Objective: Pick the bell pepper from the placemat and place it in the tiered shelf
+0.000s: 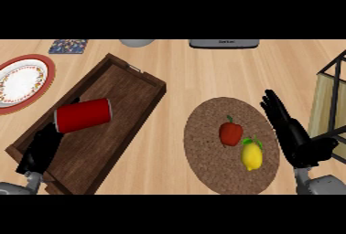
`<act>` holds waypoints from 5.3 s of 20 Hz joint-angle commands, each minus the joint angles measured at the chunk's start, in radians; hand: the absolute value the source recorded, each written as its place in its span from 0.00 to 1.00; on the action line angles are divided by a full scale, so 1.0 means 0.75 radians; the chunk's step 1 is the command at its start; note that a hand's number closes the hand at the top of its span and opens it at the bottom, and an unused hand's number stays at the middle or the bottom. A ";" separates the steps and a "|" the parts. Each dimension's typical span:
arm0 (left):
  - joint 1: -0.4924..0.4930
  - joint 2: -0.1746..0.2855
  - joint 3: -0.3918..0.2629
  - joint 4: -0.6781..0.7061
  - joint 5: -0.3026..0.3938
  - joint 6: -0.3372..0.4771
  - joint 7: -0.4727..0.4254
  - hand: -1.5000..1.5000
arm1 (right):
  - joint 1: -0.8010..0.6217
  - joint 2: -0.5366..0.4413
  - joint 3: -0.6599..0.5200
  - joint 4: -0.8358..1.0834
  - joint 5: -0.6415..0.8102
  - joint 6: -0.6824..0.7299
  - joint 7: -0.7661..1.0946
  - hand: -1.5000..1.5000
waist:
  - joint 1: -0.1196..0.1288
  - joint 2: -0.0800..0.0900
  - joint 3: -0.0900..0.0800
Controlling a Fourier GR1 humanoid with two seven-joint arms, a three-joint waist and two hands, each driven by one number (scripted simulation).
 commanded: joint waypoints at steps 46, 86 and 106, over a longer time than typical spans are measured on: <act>-0.213 -0.375 0.025 0.151 -0.053 0.012 -0.159 0.50 | -0.127 -0.371 0.207 -0.759 1.101 -0.138 2.084 0.00 | 0.019 0.018 -0.016; -0.140 -0.458 0.068 0.106 -0.128 -0.016 -0.174 0.50 | -0.390 0.594 0.052 -0.261 1.832 0.313 2.131 0.00 | 0.005 0.019 -0.008; -0.189 -0.494 0.156 0.213 -0.187 -0.092 -0.230 0.50 | -0.244 0.597 -0.014 -0.127 1.838 0.235 1.938 0.00 | -0.005 0.022 -0.007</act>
